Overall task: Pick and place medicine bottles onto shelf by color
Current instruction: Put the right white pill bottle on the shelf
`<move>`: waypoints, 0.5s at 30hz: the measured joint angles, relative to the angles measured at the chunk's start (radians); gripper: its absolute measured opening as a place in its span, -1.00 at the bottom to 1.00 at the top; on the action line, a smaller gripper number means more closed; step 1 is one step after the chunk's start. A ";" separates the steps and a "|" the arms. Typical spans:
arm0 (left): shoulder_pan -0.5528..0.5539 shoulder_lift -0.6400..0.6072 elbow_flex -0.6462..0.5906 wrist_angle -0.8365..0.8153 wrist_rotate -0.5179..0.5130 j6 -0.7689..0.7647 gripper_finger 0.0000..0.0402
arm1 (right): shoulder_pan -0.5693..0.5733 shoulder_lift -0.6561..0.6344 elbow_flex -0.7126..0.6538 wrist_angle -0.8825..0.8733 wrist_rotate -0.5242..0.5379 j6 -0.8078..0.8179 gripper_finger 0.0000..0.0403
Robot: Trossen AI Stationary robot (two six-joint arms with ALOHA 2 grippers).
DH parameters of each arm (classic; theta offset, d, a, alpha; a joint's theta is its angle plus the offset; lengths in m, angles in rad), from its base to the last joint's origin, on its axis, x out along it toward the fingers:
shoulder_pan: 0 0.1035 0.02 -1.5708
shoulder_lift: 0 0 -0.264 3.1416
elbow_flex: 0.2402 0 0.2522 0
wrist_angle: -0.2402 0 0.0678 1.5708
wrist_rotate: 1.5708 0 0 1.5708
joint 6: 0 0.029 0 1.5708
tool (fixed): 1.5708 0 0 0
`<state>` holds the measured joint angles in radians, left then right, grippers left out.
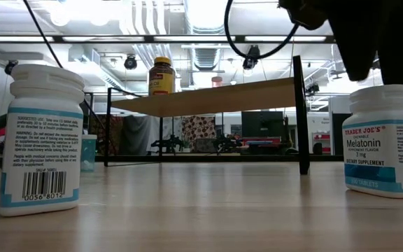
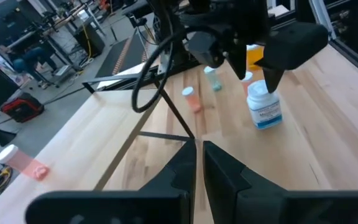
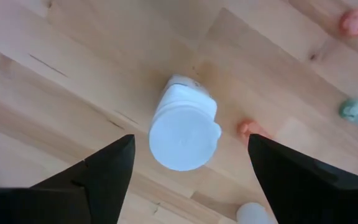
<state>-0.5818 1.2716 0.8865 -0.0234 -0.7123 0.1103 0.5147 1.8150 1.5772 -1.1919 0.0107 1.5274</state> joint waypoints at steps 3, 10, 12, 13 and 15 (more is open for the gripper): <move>-0.005 -0.011 -0.013 0.014 0.000 0.000 -0.95 | 0.000 0.015 0.000 0.005 -0.009 0.005 0.47; -0.016 -0.013 -0.014 0.016 0.000 0.000 -0.95 | 0.000 0.044 0.000 0.023 -0.011 0.000 0.35; -0.017 -0.013 -0.014 0.016 0.000 0.000 -0.95 | 0.000 0.047 0.000 0.024 -0.011 0.000 0.27; -0.018 -0.013 -0.014 0.016 0.000 0.000 -0.95 | 0.000 0.048 0.000 0.024 -0.011 -0.001 0.23; -0.018 -0.013 -0.014 0.016 0.000 0.000 -0.95 | 0.000 0.048 0.000 0.024 -0.011 0.000 0.14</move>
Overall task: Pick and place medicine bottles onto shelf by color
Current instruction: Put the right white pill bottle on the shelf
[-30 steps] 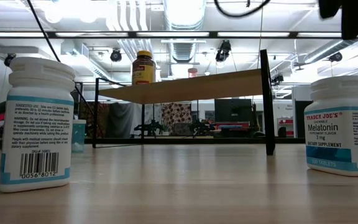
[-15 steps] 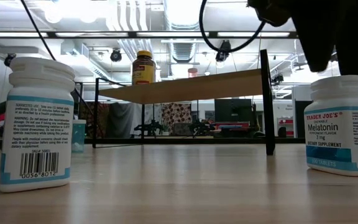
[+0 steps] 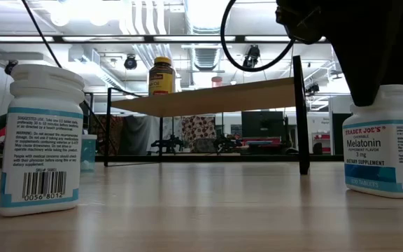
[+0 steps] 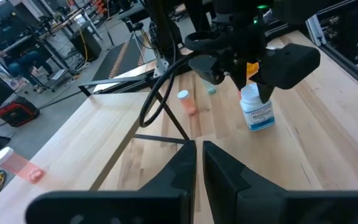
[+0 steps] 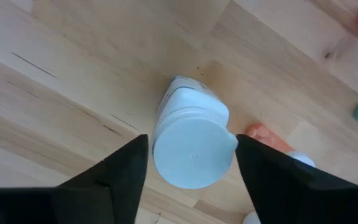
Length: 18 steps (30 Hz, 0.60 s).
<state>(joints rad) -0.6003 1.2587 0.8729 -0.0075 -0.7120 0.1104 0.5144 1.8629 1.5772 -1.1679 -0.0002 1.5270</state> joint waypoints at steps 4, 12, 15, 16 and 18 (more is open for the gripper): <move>0.000 0.000 0.000 0.000 0.000 0.000 -0.95 | 0.000 0.000 0.000 0.002 0.000 -0.001 -0.05; -0.001 0.000 0.000 0.000 0.000 0.000 -0.95 | 0.000 -0.001 0.000 0.006 -0.001 -0.034 -0.17; -0.002 0.000 0.000 0.000 0.000 0.000 -0.95 | 0.000 -0.001 0.028 0.002 -0.040 -0.167 -0.14; -0.002 0.000 0.000 0.003 0.000 0.000 -0.95 | 0.000 -0.001 0.043 0.001 -0.057 -0.230 -0.14; -0.002 0.000 0.000 0.019 0.000 0.000 -0.95 | 0.000 -0.002 0.081 -0.012 -0.098 -0.351 -0.14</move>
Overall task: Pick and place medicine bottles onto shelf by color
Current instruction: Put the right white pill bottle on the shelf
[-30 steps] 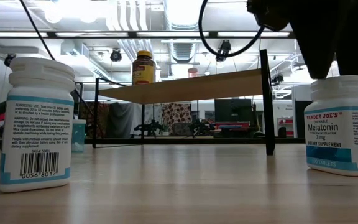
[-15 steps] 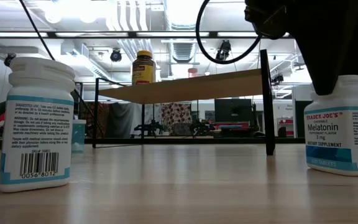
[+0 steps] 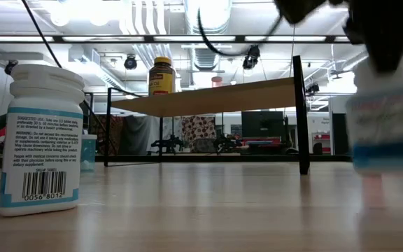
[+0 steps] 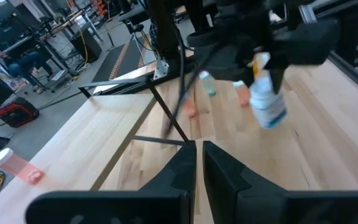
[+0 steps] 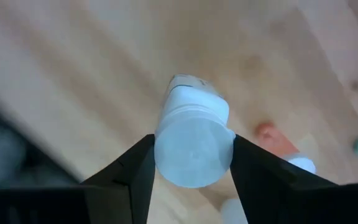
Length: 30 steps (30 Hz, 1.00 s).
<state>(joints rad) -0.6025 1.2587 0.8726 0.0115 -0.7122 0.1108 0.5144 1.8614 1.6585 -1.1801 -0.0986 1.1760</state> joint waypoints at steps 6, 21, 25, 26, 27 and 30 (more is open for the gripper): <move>0.000 0.000 0.000 0.042 0.000 0.006 -0.95 | 0.000 0.000 0.169 -0.028 -0.040 -0.314 -0.14; 0.000 0.000 0.000 0.067 0.000 0.001 -0.95 | -0.121 -0.002 0.553 -0.393 0.353 -0.689 -0.13; 0.000 0.000 0.000 0.067 0.000 0.000 -0.95 | -0.211 -0.002 0.580 -0.392 0.354 -0.807 -0.15; 0.000 0.000 0.000 0.067 0.000 0.000 -0.95 | -0.236 -0.002 0.584 -0.391 0.354 -0.834 -0.16; 0.000 0.000 0.000 0.067 0.000 0.000 -0.95 | -0.263 -0.003 0.588 -0.392 0.353 -0.861 -0.16; 0.000 0.000 0.000 0.068 0.001 0.000 -0.95 | -0.354 -0.003 0.596 -0.391 0.334 -0.958 -0.17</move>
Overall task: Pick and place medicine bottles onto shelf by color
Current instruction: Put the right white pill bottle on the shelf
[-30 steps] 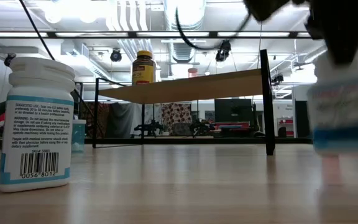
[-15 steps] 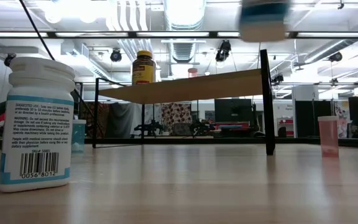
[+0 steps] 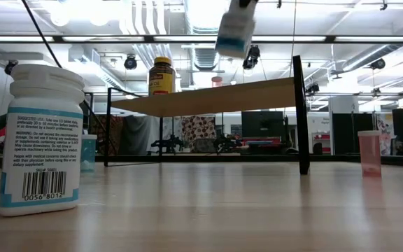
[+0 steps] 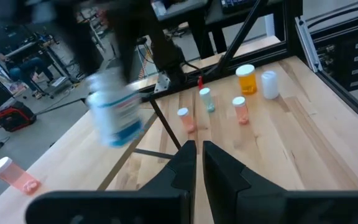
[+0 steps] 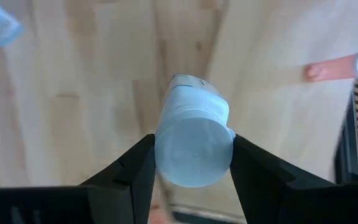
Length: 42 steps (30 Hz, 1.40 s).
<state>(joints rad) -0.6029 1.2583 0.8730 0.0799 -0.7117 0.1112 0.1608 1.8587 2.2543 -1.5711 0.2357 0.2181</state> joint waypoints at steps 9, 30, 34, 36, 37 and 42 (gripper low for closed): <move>0.000 0.000 0.000 0.002 0.000 0.000 -0.95 | -0.272 0.000 0.000 0.000 -0.250 -0.250 -0.16; 0.000 0.000 0.000 0.002 0.000 0.001 -0.95 | -0.382 0.000 -0.029 -0.001 -0.374 -0.274 -0.16; 0.000 0.000 0.000 0.002 0.000 0.003 -0.95 | -0.368 0.001 -0.040 0.001 -0.351 -0.244 -0.16; 0.000 0.000 0.000 0.002 0.000 0.006 -0.95 | -0.355 0.001 -0.048 0.000 -0.317 -0.243 -0.16; 0.000 0.000 0.000 0.002 0.000 0.006 -0.95 | -0.350 0.001 -0.051 0.000 -0.308 -0.243 -0.16; 0.000 0.000 0.000 0.002 0.000 0.007 -0.95 | -0.332 0.001 -0.060 0.000 -0.303 -0.243 -0.16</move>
<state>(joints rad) -0.6029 1.2583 0.8734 0.0814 -0.7120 0.1181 -0.1715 1.8599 2.1944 -1.5711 -0.0675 -0.0254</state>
